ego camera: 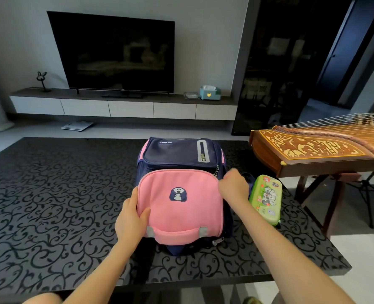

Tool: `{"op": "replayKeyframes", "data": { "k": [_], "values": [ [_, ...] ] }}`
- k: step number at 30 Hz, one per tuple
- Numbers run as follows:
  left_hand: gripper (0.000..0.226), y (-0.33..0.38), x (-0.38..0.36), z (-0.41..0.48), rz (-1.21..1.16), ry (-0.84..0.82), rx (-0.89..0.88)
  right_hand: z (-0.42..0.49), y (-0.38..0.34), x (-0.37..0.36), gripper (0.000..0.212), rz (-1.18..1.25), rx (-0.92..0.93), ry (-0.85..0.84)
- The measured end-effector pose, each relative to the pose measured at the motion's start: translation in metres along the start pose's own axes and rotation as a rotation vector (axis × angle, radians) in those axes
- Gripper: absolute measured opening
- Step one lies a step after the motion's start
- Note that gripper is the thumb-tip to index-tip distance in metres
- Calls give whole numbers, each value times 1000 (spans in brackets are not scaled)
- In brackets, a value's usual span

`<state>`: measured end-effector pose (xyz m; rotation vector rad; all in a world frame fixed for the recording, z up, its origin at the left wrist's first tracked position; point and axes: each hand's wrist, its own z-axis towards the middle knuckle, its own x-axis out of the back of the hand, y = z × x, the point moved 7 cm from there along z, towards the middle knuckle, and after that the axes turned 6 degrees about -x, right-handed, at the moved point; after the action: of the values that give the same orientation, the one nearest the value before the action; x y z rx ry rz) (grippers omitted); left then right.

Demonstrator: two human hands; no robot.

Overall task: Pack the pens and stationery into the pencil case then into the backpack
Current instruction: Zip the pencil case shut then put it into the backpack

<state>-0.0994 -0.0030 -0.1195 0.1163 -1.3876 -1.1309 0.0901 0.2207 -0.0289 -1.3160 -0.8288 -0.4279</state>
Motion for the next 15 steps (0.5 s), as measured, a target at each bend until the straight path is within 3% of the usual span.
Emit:
{"op": "replayKeyframes", "data": {
  "k": [4, 8, 10, 13, 15],
  "values": [
    [82, -7, 5, 7, -16, -89, -50, 9, -77, -10, 30, -271, 204, 81],
    [84, 1, -1, 6, -31, -247, -177, -35, -154, -71, 34, -519, 609, -36],
    [74, -4, -4, 7, -414, -355, -122, -72, -171, -109, 30, -597, 785, -99],
    [48, -27, 2, 1, -1332, -404, 384, -103, -179, -141, 24, -696, 844, -38],
    [40, -39, 1, -9, -1481, -403, 522, -121, -174, -164, 31, -715, 952, -122]
  ]
}}
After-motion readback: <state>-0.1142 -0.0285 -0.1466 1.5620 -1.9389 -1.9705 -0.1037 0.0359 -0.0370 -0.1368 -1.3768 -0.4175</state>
